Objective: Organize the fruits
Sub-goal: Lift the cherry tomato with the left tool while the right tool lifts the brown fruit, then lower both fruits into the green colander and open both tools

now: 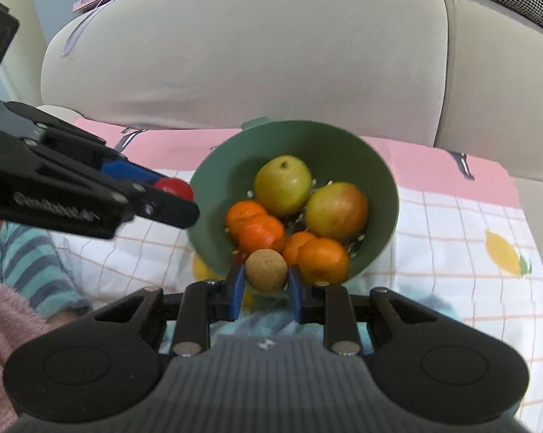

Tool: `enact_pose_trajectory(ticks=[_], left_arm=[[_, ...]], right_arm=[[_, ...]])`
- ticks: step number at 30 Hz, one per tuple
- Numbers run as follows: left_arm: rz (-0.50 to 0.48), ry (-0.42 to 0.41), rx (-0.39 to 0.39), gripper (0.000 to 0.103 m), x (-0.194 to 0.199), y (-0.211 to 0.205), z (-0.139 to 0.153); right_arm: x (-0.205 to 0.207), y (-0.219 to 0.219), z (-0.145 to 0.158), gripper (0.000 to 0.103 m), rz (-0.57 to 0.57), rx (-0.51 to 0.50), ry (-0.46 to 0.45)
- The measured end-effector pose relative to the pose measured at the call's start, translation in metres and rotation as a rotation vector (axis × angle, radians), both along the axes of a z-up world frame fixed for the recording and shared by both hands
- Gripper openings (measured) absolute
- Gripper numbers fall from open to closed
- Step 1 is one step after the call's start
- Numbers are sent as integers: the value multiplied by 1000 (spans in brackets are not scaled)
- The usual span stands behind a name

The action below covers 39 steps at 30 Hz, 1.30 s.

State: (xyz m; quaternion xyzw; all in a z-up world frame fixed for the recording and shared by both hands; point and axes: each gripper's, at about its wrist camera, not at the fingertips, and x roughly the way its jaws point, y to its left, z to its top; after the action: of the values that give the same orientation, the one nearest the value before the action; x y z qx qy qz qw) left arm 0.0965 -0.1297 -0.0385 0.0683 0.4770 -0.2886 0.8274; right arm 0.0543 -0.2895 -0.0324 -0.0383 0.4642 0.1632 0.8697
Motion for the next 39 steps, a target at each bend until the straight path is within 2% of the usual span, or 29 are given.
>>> enact_pose_trajectory(ticks=[7, 14, 20, 25, 32, 39], left_arm=[[-6, 21, 66, 33, 33, -13, -16], [-34, 17, 140, 33, 46, -21, -33], [-14, 39, 152, 33, 56, -18, -44], [-54, -4, 214, 33, 58, -24, -50], [-70, 35, 195, 33, 65, -21, -57], [-58, 33, 186, 36, 66, -22, -61]], right_arm=[[36, 1, -13, 22, 24, -9, 8], [70, -2, -29, 22, -27, 42, 61], [80, -2, -45, 23, -59, 83, 102], [84, -1, -49, 23, -67, 89, 116], [93, -6, -54, 24, -94, 143, 141], [93, -6, -52, 24, -103, 141, 151]])
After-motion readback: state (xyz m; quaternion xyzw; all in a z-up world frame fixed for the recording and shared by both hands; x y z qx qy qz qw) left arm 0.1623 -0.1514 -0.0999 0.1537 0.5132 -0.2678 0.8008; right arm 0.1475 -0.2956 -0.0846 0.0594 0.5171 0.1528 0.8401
